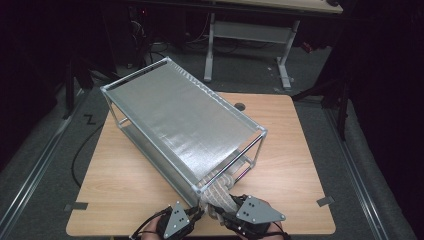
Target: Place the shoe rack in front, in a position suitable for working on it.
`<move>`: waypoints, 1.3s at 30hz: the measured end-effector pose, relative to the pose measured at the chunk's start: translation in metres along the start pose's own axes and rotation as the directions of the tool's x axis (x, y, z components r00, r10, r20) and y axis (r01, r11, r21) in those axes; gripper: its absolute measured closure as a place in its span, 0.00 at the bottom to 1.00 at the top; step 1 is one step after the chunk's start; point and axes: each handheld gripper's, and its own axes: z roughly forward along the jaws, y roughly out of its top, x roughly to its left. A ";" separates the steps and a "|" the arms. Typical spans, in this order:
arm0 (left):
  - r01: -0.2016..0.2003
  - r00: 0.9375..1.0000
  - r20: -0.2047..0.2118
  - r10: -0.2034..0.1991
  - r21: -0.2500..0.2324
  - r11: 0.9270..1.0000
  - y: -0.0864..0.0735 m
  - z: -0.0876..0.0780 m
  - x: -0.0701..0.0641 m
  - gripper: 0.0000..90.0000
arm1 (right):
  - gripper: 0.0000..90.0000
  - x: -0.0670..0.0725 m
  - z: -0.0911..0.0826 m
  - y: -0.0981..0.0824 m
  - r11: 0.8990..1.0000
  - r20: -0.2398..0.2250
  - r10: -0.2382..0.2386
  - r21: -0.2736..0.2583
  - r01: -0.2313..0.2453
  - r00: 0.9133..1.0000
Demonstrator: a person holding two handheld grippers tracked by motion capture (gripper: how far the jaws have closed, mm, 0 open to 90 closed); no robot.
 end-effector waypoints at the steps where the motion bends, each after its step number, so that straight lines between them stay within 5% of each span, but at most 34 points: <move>1: 0.000 1.000 0.000 0.000 0.000 1.000 0.000 0.000 0.000 0.89 | 0.70 -0.003 -0.001 -0.001 1.000 -0.005 0.013 0.001 -0.013 1.000; 10: -0.002 1.000 0.009 0.002 0.002 1.000 0.001 0.002 0.001 0.89 | 0.70 -0.019 -0.014 -0.013 0.999 0.056 0.038 0.013 -0.039 0.998; 14: -0.003 1.000 0.010 0.003 0.003 1.000 0.002 0.003 0.000 0.88 | 0.70 -0.045 -0.014 -0.032 0.994 0.134 0.080 0.066 -0.089 0.988; 20: -0.004 1.000 0.009 0.004 0.003 1.000 0.001 0.001 -0.002 0.88 | 0.70 -0.072 0.006 -0.059 0.975 0.182 0.132 0.154 -0.161 0.974; 30: -0.014 1.000 0.024 0.014 0.009 1.000 -0.003 -0.008 -0.011 0.88 | 0.70 -0.090 0.063 -0.071 0.947 0.213 0.109 0.275 -0.166 0.971; 33: -0.022 1.000 0.018 0.021 0.011 1.000 -0.003 -0.011 -0.011 0.88 | 0.70 -0.090 0.083 -0.078 0.917 0.195 0.105 0.360 -0.171 0.975; 39: -0.007 1.000 -0.005 0.007 0.019 1.000 -0.004 -0.012 -0.003 0.88 | 0.70 -0.088 0.082 -0.080 0.922 0.176 0.116 0.346 -0.171 0.978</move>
